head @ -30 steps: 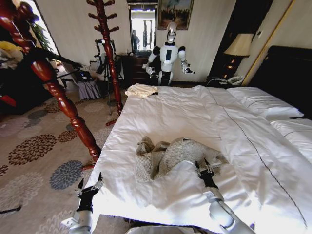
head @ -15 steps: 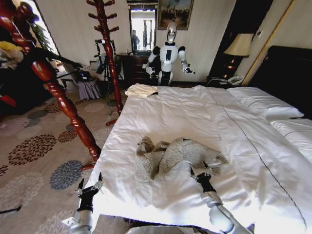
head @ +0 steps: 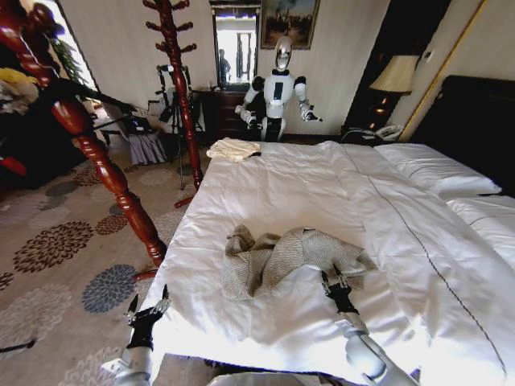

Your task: Pick up the clothes from the bed and hang them on the clothes hanger.

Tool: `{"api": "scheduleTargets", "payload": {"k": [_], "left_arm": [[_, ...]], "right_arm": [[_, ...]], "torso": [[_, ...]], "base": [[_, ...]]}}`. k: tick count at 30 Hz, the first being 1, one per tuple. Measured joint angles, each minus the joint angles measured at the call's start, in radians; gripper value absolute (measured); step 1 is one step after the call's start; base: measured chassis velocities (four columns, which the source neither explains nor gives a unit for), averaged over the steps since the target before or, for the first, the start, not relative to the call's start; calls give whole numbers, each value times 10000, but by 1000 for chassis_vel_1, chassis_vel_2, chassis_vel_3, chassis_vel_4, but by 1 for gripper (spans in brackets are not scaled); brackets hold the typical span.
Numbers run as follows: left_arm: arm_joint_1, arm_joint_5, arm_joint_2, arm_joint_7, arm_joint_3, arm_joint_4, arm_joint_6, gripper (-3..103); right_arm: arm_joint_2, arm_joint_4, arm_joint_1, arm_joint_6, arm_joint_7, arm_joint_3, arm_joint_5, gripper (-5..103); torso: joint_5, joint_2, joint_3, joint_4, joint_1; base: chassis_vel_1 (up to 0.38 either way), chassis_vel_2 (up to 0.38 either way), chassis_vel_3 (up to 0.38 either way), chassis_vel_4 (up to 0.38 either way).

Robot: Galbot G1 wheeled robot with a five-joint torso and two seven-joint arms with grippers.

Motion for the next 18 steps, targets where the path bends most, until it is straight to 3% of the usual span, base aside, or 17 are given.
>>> {"api": "scheduleTargets", "payload": {"k": [2, 4, 6, 8, 11, 13, 15, 18], "left_arm": [[8, -3, 7, 0, -2, -7, 0, 100], [11, -6, 12, 0, -2, -18, 0, 100], [11, -8, 15, 0, -2, -22, 1, 100], [11, -17, 25, -1, -10, -30, 6, 100], [9, -35, 35, -1, -16, -31, 11, 100], [0, -49, 43, -2, -18, -31, 16, 100], [-2, -58, 45, -3, -18, -31, 19, 100], [-18, -97, 60, -5, -22, -30, 31, 100]], "right_arm": [[-6, -66, 36, -16, -2, 1, -7, 28], [17, -108, 96, -18, 5, 32, -16, 40], [18, -105, 103, -17, 14, 44, 5, 40], [10, 26, 87, -23, 85, 70, 194, 51], [14, 87, 87, -48, 162, 144, 370, 57], [50, 36, 140, -79, 273, 254, 510, 46], [60, 29, 152, -93, 324, 283, 602, 46], [69, 78, 145, -23, 357, 331, 787, 30]], "torso": [[1, 0, 0, -1, 0], [1, 0, 0, 0, 0], [1, 0, 0, 0, 1], [1, 0, 0, 0, 0], [0, 0, 0, 0, 0], [0, 0, 0, 0, 0], [0, 0, 0, 0, 1], [0, 0, 0, 0, 0]], "base": [[0, 0, 0, 0], [0, 0, 0, 0], [0, 0, 0, 0], [0, 0, 0, 0], [0, 0, 0, 0], [0, 0, 0, 0], [0, 0, 0, 0], [0, 0, 0, 0]]}}
